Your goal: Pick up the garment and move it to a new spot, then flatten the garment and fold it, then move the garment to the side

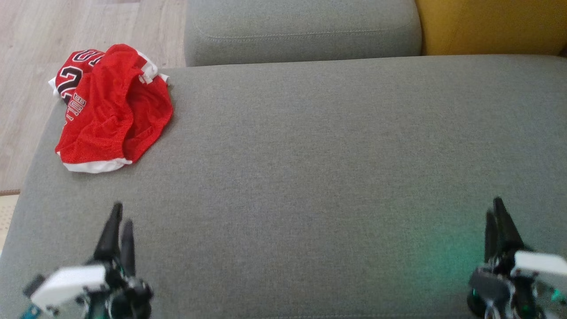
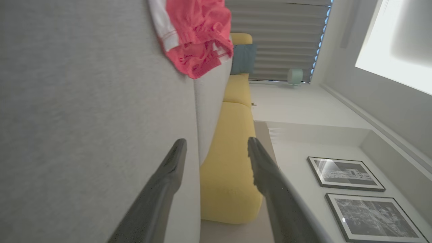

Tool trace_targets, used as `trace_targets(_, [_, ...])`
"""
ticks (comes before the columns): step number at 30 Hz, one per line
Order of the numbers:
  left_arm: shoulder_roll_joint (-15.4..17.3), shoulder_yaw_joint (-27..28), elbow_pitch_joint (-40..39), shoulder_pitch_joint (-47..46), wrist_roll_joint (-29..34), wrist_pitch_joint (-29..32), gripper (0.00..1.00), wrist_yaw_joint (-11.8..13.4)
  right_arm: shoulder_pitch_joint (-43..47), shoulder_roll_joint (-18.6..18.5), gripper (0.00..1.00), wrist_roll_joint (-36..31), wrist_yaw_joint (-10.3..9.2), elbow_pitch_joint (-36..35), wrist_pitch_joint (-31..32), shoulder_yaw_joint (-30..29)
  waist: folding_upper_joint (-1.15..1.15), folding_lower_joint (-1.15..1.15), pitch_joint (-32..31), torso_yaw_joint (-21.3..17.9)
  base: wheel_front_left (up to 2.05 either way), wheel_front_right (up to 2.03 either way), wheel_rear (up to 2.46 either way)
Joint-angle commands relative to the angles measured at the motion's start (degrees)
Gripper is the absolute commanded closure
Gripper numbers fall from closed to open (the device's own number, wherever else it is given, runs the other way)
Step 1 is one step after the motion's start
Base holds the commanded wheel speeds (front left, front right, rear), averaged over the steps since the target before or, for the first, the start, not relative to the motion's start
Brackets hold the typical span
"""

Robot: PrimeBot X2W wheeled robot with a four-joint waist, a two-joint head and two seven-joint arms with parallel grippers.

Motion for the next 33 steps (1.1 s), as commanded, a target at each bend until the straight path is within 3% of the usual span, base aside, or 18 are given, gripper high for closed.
trace_targets(1, [-0.09,-0.01,0.35,0.29,0.00,0.00,0.00,0.00,0.25,0.03,0.00,0.00,0.00,0.36,0.00,0.00,0.00,0.00,0.00,0.00,0.00,0.00,0.00])
trace_targets(16, [-0.14,-1.44,-1.10,1.23,2.57,-2.40,0.00,0.36,0.87,0.01,0.00,-2.51,-0.01,-0.17,-2.42,1.97,0.00,0.00,-0.17,-0.03,0.00,0.00,0.00])
trace_targets(33, [0.00,-3.55,-5.21,1.34,12.59,-5.08,0.00,2.35,1.01,-0.06,0.00,-12.56,-0.01,-3.88,-5.12,3.00,0.00,0.00,-0.29,-0.03,0.00,0.00,0.00])
